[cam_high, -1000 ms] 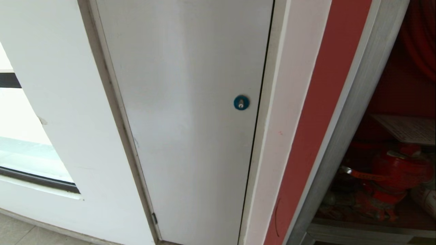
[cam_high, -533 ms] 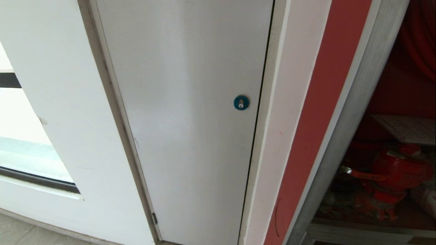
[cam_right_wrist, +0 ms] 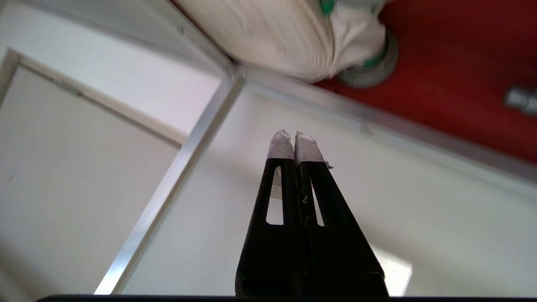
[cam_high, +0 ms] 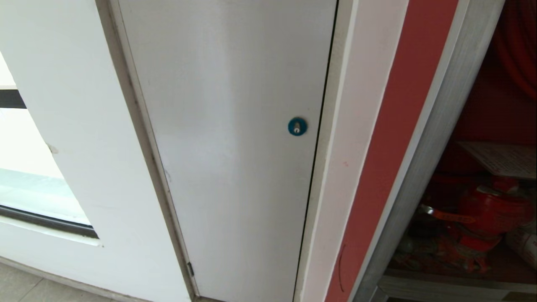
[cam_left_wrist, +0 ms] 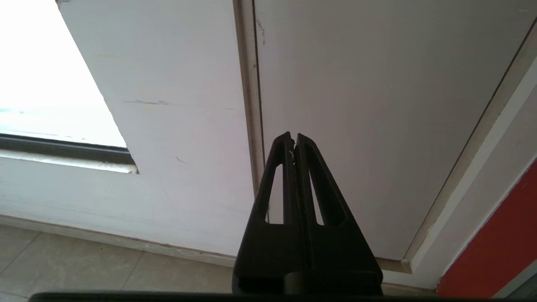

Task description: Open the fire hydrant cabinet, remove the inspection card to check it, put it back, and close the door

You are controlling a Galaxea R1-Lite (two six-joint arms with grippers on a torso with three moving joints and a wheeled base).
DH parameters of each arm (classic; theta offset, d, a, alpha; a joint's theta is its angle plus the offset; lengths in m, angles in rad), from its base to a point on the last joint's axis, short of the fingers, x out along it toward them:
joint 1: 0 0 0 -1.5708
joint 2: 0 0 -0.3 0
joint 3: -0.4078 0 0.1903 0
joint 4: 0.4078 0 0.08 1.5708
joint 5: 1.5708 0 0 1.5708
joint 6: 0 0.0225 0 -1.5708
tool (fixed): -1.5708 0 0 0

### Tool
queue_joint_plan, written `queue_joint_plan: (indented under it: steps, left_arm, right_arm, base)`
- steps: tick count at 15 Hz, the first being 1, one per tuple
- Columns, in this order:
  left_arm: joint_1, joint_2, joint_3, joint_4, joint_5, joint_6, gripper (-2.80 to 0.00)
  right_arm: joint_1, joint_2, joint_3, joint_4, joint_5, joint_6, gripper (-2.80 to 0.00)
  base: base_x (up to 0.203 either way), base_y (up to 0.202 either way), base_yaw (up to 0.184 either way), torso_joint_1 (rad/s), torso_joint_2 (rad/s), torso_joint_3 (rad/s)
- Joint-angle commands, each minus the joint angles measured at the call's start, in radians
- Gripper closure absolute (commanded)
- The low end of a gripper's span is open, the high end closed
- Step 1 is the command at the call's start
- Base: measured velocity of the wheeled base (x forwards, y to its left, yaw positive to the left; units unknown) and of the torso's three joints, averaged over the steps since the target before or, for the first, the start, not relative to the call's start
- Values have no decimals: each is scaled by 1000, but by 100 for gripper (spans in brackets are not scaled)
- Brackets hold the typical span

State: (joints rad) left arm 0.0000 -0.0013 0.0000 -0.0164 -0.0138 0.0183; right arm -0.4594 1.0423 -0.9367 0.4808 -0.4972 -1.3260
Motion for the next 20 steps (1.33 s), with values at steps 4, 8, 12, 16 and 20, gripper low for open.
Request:
queue_joint_plan:
  steps: [4,8,12,16,20]
  left_arm:
    - [0,1,6,0,0,0,0]
    - [0,1,6,0,0,0,0]
    - [0,1,6,0,0,0,0]
    - [0,1,6,0,0,0,0]
    - [0,1,6,0,0,0,0]
  right_arm:
    - [-362,26,49,-213,609,-318,0]
    - [-368,62,63,-338,752,-357,-280]
    - [-367,68,83,-385,768,-401,-280]
    - [-364,110,84,-389,769,-425,-280]
    - [-319,168,85,-484,770,-423,-280]
  base:
    - [0,0,0,0,0,0]
    - [0,0,0,0,0,0]
    - [0,0,0,0,0,0]
    - [0,0,0,0,0,0]
    - [0,0,0,0,0,0]
